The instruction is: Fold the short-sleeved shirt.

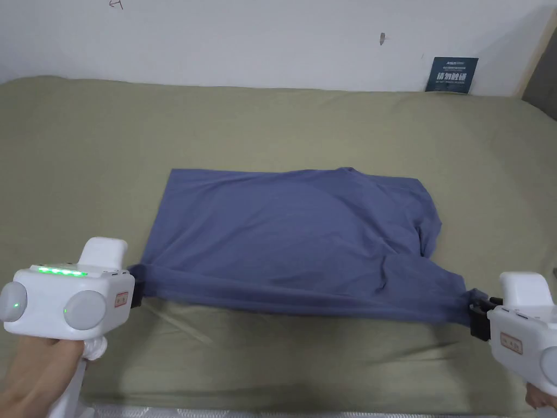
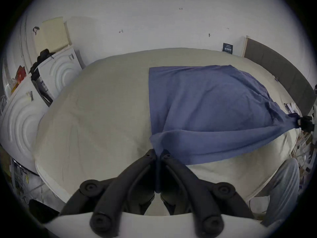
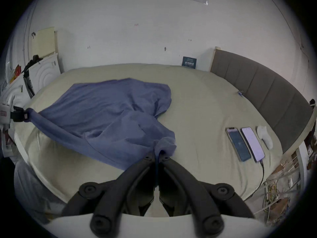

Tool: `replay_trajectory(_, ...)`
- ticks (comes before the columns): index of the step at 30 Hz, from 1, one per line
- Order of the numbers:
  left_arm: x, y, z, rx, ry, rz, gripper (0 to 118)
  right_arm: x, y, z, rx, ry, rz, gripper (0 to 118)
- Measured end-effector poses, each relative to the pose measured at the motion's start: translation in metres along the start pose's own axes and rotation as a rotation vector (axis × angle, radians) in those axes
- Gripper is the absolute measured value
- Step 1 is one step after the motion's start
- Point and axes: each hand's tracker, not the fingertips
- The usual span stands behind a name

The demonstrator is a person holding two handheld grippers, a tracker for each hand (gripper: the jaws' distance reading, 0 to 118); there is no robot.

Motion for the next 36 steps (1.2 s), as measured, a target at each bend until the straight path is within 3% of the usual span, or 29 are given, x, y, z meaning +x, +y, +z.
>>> replay_trajectory(7,-0.001,-0.012,-0.021,-0.052,-0.013,0.021,4,-0.006,-0.011,-0.02,-0.052,-0.023,0.048,3)
replay_trajectory(13,-0.003,-0.018,-0.026,-0.069,-0.027,0.056,4,-0.005,-0.016,-0.028,-0.101,-0.01,0.03,3)
replay_trajectory(14,-0.005,-0.017,-0.025,-0.068,-0.034,0.069,6,-0.004,-0.014,-0.025,-0.097,-0.01,0.027,4)
replay_trajectory(15,-0.007,-0.016,-0.024,-0.067,-0.049,0.081,16,-0.003,-0.011,-0.022,-0.093,-0.001,0.015,9)
replay_trajectory(16,-0.009,-0.014,-0.021,-0.056,-0.068,0.091,55,-0.002,-0.006,-0.019,-0.091,0.003,-0.008,40)
replay_trajectory(17,-0.01,-0.013,-0.018,-0.04,-0.087,0.092,95,-0.002,-0.002,-0.017,-0.093,-0.004,-0.025,83)
replay_trajectory(18,-0.01,-0.012,-0.016,-0.04,-0.092,0.08,118,-0.001,0.003,-0.014,-0.089,0.004,-0.043,118)
replay_trajectory(19,-0.009,-0.01,-0.014,-0.036,-0.088,0.071,118,0.0,0.006,-0.013,-0.09,0.013,-0.052,110)
replay_trajectory(20,-0.007,-0.008,-0.006,0.025,-0.045,0.054,113,-0.002,0.012,-0.003,0.026,0.016,-0.078,107)
replay_trajectory(21,-0.003,-0.005,0.001,0.049,-0.041,0.031,107,-0.003,0.019,0.001,-0.008,0.003,-0.054,109)
replay_trajectory(23,0.001,0.0,0.01,0.066,-0.041,0.036,76,-0.006,0.026,0.009,0.042,0.001,-0.054,101)
replay_trajectory(24,0.002,0.002,0.014,0.085,-0.041,0.043,48,-0.008,0.028,0.013,0.074,-0.003,-0.049,82)
replay_trajectory(25,0.001,0.002,0.015,0.084,-0.045,0.045,1,-0.009,0.029,0.015,0.086,-0.012,-0.04,27)
replay_trajectory(26,0.001,0.003,0.016,0.091,-0.046,0.05,0,-0.013,0.027,0.013,0.094,-0.026,-0.029,0)
replay_trajectory(28,-0.003,0.0,0.014,0.094,-0.045,0.068,0,-0.013,0.02,0.012,0.138,-0.065,-0.023,0)
replay_trajectory(31,-0.013,-0.003,0.008,0.05,-0.075,0.11,0,-0.007,0.013,0.008,0.074,-0.001,-0.058,0)
replay_trajectory(34,-0.019,-0.006,0.001,-0.003,-0.066,0.099,0,-0.008,0.013,0.006,0.042,-0.034,-0.011,0)
replay_trajectory(36,-0.024,-0.01,-0.008,-0.052,-0.089,0.101,1,-0.008,0.017,0.001,0.032,-0.032,-0.023,0)
